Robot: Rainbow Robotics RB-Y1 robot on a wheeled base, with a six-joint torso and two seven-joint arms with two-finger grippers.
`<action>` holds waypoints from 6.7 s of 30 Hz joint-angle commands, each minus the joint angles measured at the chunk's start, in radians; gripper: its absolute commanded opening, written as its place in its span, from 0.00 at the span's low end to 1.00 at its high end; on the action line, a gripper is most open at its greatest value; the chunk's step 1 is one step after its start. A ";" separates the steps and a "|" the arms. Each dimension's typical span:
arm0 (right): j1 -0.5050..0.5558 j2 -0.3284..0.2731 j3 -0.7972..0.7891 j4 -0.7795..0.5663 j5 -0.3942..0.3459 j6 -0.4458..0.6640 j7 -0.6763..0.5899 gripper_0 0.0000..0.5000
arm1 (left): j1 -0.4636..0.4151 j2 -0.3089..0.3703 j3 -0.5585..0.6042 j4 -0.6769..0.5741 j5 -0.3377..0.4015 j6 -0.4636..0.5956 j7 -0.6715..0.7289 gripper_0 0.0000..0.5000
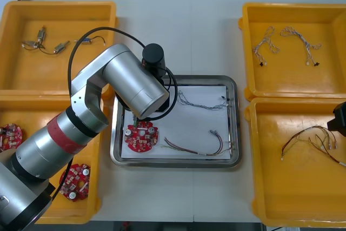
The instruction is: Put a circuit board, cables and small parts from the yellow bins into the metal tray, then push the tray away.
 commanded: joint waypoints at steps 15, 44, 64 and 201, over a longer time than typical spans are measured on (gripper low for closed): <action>0.012 0.011 -0.030 -0.005 0.000 0.003 0.002 1.00 | -0.032 -0.006 0.067 -0.100 0.079 0.084 -0.031 1.00; -0.017 -0.012 0.040 -0.054 -0.016 0.003 0.018 1.00 | -0.109 0.170 0.370 -0.212 0.344 0.324 -0.185 1.00; -0.230 -0.011 0.414 -0.048 0.022 -0.170 0.054 1.00 | -0.106 0.265 0.536 -0.149 0.384 0.324 -0.432 1.00; -0.738 0.428 1.477 0.320 0.364 -0.401 0.446 0.00 | 0.055 0.393 0.751 -0.112 0.378 0.324 -0.720 1.00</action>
